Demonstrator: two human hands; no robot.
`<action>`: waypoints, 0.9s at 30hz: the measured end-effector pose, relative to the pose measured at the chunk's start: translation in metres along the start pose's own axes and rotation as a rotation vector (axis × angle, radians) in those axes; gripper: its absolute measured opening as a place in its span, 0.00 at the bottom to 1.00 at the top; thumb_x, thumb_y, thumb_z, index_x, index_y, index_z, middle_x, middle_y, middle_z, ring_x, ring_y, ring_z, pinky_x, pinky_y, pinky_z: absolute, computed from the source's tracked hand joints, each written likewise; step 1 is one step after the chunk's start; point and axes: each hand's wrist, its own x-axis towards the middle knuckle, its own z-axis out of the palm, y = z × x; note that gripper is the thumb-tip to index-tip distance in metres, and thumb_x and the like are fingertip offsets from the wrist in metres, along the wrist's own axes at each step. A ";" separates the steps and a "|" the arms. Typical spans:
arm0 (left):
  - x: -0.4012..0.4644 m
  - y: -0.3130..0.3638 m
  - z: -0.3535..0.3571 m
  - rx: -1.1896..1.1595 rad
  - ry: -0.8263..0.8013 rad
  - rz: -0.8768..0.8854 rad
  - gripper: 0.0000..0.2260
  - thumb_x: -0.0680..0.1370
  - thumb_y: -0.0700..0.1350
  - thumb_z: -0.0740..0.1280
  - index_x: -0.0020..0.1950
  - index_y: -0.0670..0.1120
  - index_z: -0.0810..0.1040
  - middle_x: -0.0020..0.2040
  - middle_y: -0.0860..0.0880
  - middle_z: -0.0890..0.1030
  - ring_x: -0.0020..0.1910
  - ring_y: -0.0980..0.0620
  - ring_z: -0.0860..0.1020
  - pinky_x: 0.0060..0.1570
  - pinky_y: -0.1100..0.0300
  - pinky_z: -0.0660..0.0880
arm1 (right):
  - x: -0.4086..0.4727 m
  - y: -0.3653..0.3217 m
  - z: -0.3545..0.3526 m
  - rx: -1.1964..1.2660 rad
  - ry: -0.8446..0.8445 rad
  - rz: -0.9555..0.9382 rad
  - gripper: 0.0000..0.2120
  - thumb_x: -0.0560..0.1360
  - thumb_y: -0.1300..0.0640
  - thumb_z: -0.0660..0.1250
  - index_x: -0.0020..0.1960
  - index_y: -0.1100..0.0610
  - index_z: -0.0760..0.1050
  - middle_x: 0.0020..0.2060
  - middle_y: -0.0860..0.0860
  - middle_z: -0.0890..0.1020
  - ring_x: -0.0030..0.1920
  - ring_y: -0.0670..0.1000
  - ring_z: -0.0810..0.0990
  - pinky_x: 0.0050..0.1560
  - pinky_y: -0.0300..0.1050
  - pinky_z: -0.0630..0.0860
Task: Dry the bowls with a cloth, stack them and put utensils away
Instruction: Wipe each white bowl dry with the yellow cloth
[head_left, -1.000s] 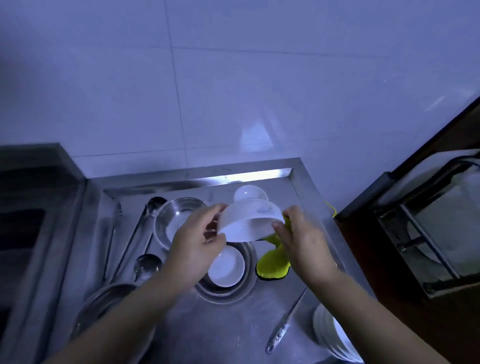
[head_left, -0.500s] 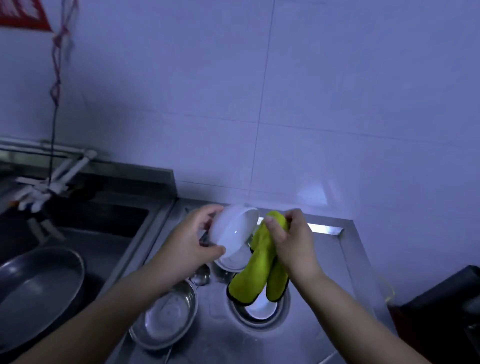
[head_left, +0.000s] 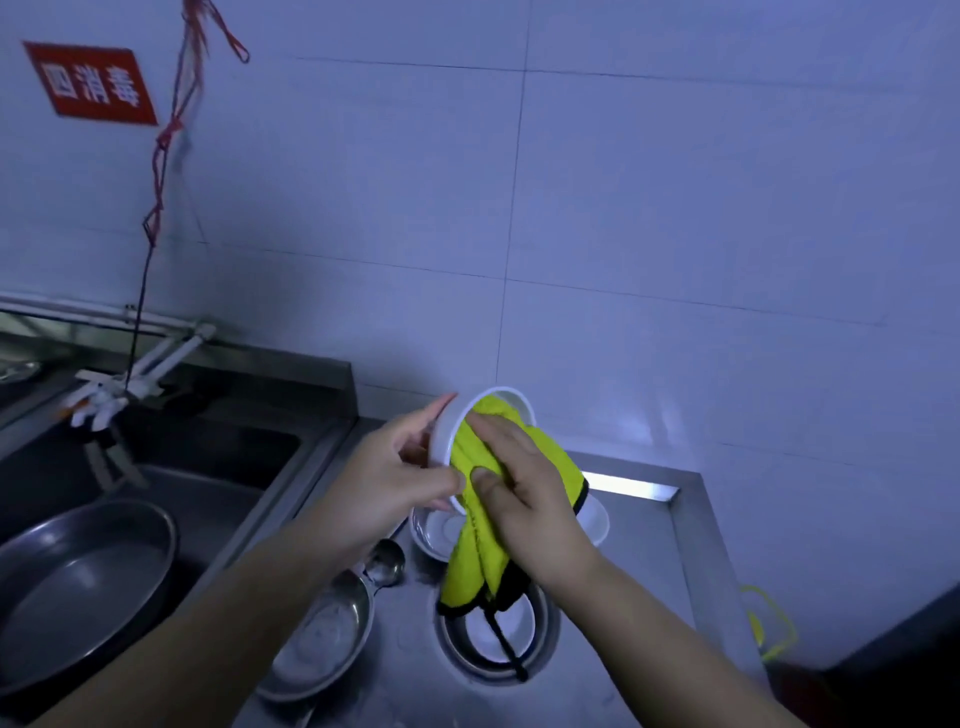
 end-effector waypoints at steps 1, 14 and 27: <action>0.000 0.004 0.001 0.004 -0.003 -0.001 0.35 0.61 0.38 0.70 0.68 0.51 0.73 0.52 0.35 0.79 0.43 0.49 0.78 0.45 0.47 0.79 | -0.001 -0.002 -0.003 0.023 -0.013 -0.013 0.23 0.75 0.63 0.60 0.65 0.43 0.68 0.61 0.41 0.73 0.65 0.37 0.69 0.64 0.29 0.62; -0.004 0.027 0.026 0.222 -0.226 -0.099 0.29 0.64 0.37 0.67 0.64 0.56 0.76 0.45 0.45 0.82 0.41 0.53 0.80 0.38 0.56 0.79 | 0.000 0.027 -0.073 -0.948 -0.256 -0.888 0.10 0.78 0.64 0.63 0.58 0.62 0.77 0.46 0.55 0.82 0.45 0.57 0.79 0.43 0.50 0.75; -0.008 0.038 0.005 0.106 -0.035 -0.040 0.36 0.60 0.37 0.69 0.68 0.53 0.74 0.55 0.32 0.77 0.42 0.44 0.79 0.41 0.47 0.81 | -0.024 -0.021 -0.022 -0.732 -0.095 -0.194 0.27 0.72 0.58 0.56 0.70 0.66 0.65 0.61 0.62 0.76 0.59 0.61 0.76 0.64 0.38 0.61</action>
